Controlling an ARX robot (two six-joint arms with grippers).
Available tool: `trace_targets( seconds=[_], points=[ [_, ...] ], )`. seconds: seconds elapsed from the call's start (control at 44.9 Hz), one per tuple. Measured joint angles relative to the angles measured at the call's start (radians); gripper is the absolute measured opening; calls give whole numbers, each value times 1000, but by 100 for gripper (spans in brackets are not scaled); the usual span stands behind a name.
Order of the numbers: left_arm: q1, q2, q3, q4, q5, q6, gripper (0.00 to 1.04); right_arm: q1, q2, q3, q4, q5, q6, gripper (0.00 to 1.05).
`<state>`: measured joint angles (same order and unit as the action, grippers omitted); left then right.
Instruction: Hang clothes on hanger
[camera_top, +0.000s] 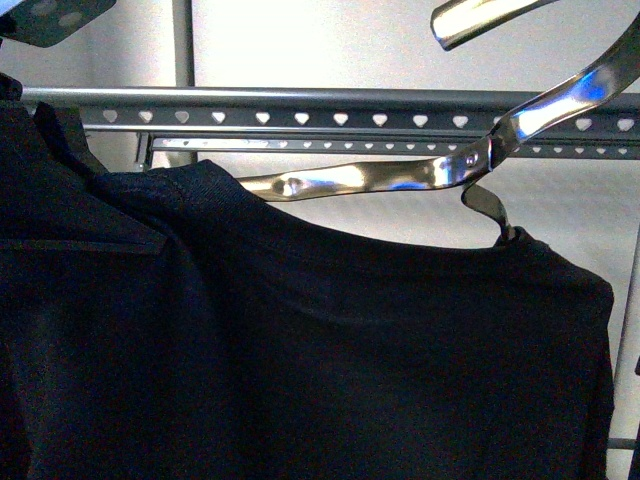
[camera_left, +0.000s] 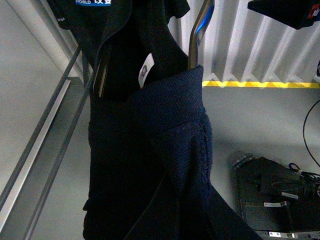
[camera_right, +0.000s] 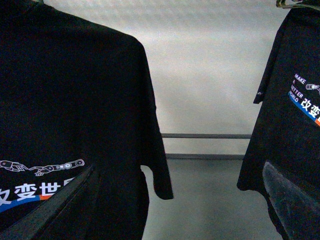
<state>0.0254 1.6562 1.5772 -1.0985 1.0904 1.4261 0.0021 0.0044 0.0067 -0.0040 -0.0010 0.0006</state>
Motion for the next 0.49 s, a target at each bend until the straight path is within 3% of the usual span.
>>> trace_targets(
  seconds=[0.067,0.111,0.156,0.289,0.356,0.49],
  points=[
    [0,0,0,0,-6,0,4,-2,4,1,-4,-9,12,97],
    [1,0,0,0,-6,0,4,-46,76,50,-87,-121,95,97],
    [3,1,0,0,-6,0,4,-119,247,130,-74,-237,171,97],
    [1,0,0,0,-6,0,4,-189,541,331,26,-344,95,97],
    [1,2,0,0,-6,0,4,-181,717,491,23,-386,-92,97],
    [2,2,0,0,-5,-1,4,-119,970,736,-79,-488,-645,97]
  ],
)
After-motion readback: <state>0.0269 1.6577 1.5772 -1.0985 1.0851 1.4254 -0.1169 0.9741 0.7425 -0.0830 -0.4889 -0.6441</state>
